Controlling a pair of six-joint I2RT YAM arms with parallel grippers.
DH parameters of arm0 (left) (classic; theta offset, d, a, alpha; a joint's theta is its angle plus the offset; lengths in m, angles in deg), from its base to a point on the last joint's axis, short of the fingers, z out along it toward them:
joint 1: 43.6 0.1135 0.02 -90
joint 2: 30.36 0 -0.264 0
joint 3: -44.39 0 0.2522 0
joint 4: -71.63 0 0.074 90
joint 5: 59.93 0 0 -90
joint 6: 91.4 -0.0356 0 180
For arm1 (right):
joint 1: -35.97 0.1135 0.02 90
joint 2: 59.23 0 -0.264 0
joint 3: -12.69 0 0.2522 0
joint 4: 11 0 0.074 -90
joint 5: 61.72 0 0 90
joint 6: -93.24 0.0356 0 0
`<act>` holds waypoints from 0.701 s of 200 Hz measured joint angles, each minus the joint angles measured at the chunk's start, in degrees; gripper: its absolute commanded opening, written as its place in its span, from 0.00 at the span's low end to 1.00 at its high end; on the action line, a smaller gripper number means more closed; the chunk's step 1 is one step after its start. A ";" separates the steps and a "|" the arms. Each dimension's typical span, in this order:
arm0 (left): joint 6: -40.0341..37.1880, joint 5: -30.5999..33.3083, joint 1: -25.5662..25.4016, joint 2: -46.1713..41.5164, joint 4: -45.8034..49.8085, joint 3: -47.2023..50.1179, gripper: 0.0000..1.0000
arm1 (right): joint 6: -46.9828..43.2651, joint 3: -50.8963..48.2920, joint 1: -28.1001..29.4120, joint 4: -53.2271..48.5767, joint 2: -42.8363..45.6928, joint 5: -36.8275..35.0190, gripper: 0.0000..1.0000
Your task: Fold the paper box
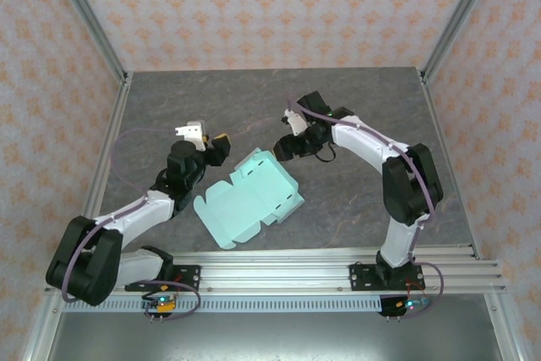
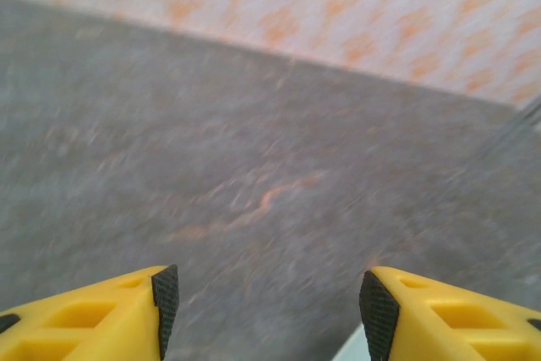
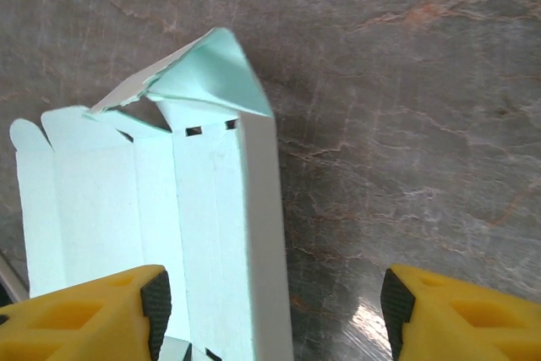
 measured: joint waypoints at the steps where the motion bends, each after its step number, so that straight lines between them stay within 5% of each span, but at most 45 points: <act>1: 0.07 0.00 0.07 0.17 0.17 -0.02 0.62 | -0.09 0.00 0.13 -0.02 0.00 -0.15 0.68; 35: 5.49 -1.57 1.95 6.49 7.78 -2.10 0.62 | -2.40 0.94 6.08 -1.86 -1.01 -8.22 0.61; 51: 7.37 -2.78 3.02 7.54 10.27 -3.41 0.62 | -3.58 2.19 7.80 -2.84 -2.60 -11.80 0.47; 92: 10.97 -6.27 6.62 7.85 14.88 -7.28 0.62 | -6.16 5.18 9.70 -4.09 -6.78 -18.97 0.27; 140: 12.39 -9.14 8.87 7.85 16.92 -7.63 0.62 | -11.63 7.50 9.92 -3.93 -7.63 -26.71 0.15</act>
